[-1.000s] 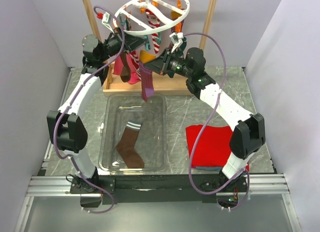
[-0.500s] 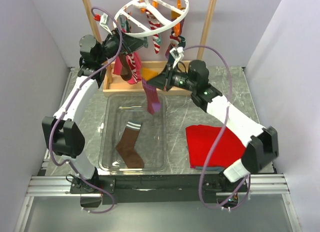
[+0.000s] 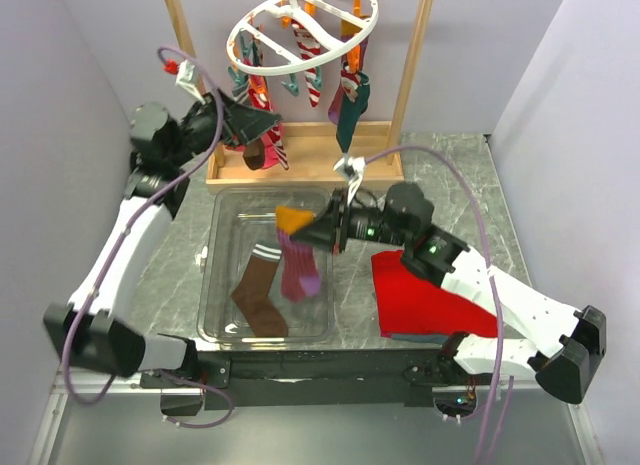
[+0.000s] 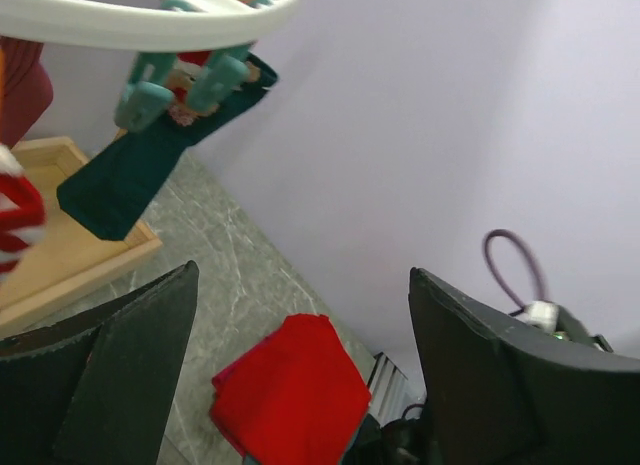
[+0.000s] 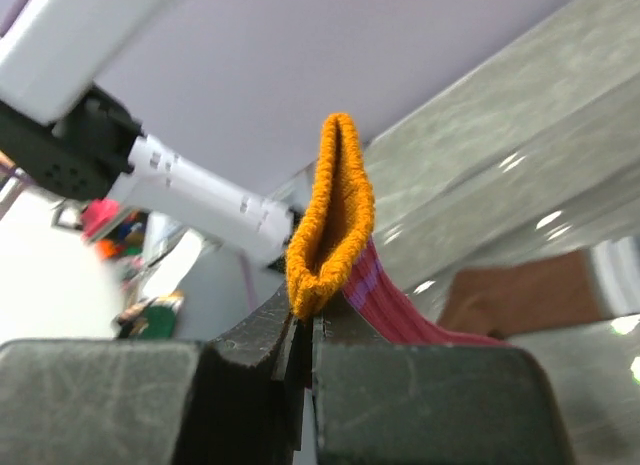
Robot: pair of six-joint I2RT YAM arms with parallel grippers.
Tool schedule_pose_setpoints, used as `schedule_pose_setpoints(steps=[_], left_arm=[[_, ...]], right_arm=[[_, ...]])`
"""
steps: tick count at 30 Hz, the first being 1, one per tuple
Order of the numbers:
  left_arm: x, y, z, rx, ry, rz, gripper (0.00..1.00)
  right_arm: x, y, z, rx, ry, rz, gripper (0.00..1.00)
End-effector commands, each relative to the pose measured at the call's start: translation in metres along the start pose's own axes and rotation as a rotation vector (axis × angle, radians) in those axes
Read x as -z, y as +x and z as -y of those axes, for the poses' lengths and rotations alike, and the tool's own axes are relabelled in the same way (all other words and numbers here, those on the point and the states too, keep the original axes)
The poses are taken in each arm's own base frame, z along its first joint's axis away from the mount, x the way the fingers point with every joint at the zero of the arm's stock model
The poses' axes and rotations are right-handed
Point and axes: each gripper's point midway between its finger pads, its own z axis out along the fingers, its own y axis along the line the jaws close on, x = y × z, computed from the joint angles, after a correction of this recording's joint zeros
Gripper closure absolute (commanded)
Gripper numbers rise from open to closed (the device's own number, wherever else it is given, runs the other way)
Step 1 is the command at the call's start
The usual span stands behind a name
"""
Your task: Remove the socks clipped to the hanger
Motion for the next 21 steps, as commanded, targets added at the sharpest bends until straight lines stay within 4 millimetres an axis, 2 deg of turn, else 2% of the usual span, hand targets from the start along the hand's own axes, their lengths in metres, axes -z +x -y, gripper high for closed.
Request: schedule_pose_setpoints(steps=[1, 3, 5, 8, 9, 10, 12, 13, 15, 16, 17, 18, 19, 21], left_arm=[[0.031, 0.002, 0.032, -0.067, -0.009, 0.02, 0.09], [0.043, 0.002, 0.042, -0.093, -0.026, 0.037, 0.08], [0.051, 0.004, 0.042, -0.124, -0.057, 0.038, 0.08], [0.063, 0.009, 0.044, -0.147, -0.1, 0.034, 0.08], [0.068, 0.008, 0.047, -0.157, -0.109, 0.045, 0.08], [0.07, 0.01, 0.046, -0.16, -0.116, 0.042, 0.08], [0.077, 0.016, 0.048, -0.157, -0.122, 0.038, 0.08], [0.08, 0.019, 0.05, -0.16, -0.116, 0.036, 0.09], [0.088, 0.025, 0.052, -0.167, -0.12, 0.035, 0.09], [0.09, 0.027, 0.05, -0.184, -0.131, 0.036, 0.09], [0.093, 0.028, 0.05, -0.193, -0.141, 0.038, 0.09], [0.098, 0.031, 0.049, -0.198, -0.158, 0.035, 0.09], [0.101, 0.031, 0.047, -0.22, -0.175, 0.037, 0.09], [0.106, 0.03, 0.048, -0.245, -0.191, 0.045, 0.09]], right_arm=[[-0.005, 0.028, -0.007, -0.093, -0.046, -0.013, 1.0], [-0.009, 0.041, -0.01, -0.134, -0.087, -0.034, 1.0], [-0.015, 0.05, 0.0, -0.151, -0.074, -0.048, 1.0], [-0.029, 0.056, 0.027, -0.158, -0.002, -0.066, 1.0], [-0.033, 0.048, 0.034, -0.152, 0.009, -0.053, 1.0], [-0.043, 0.056, 0.051, -0.177, 0.032, -0.082, 1.0], [-0.056, 0.047, 0.065, -0.181, 0.036, -0.077, 1.0], [-0.065, 0.058, 0.097, -0.222, 0.088, -0.107, 1.0], [-0.078, 0.055, 0.116, -0.259, 0.081, -0.118, 1.0], [-0.084, 0.068, 0.147, -0.304, 0.116, -0.142, 1.0], [-0.091, 0.062, 0.151, -0.303, 0.095, -0.134, 1.0], [-0.095, 0.062, 0.161, -0.311, 0.102, -0.132, 1.0], [-0.1, 0.07, 0.179, -0.325, 0.131, -0.145, 1.0], [-0.108, 0.065, 0.193, -0.292, 0.166, -0.148, 1.0]])
